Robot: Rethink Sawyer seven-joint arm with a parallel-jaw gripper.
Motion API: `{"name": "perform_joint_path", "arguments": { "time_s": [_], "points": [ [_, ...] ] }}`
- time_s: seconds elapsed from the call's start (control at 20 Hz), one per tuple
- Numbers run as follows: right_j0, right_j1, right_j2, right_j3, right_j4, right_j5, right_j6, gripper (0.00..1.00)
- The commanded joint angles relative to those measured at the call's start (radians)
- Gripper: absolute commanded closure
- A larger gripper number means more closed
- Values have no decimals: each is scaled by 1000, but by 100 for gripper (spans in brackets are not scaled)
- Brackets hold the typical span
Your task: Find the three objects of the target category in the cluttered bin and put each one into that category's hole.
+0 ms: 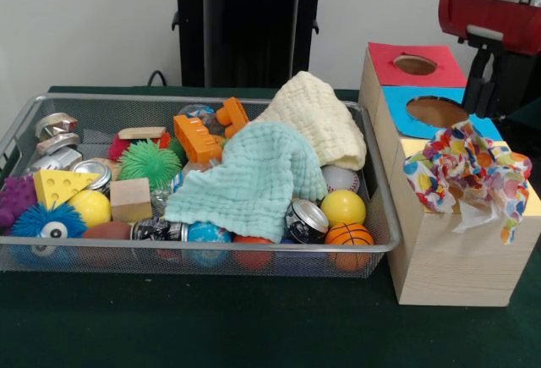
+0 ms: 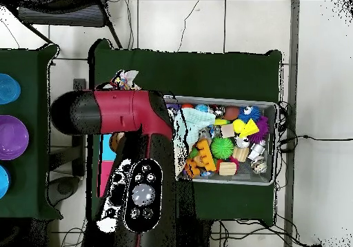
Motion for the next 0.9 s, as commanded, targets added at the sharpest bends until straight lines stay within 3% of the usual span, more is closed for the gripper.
{"name": "perform_joint_path", "arguments": {
  "time_s": [0.05, 0.45, 0.9],
  "points": [
    [-31, 39, 5, -45, 18, 156, 96, 100],
    [-47, 53, 3, -66, 13, 156, 77, 100],
    [-55, 82, -2, -18, -18, 55, 72, 100]
  ]
}}
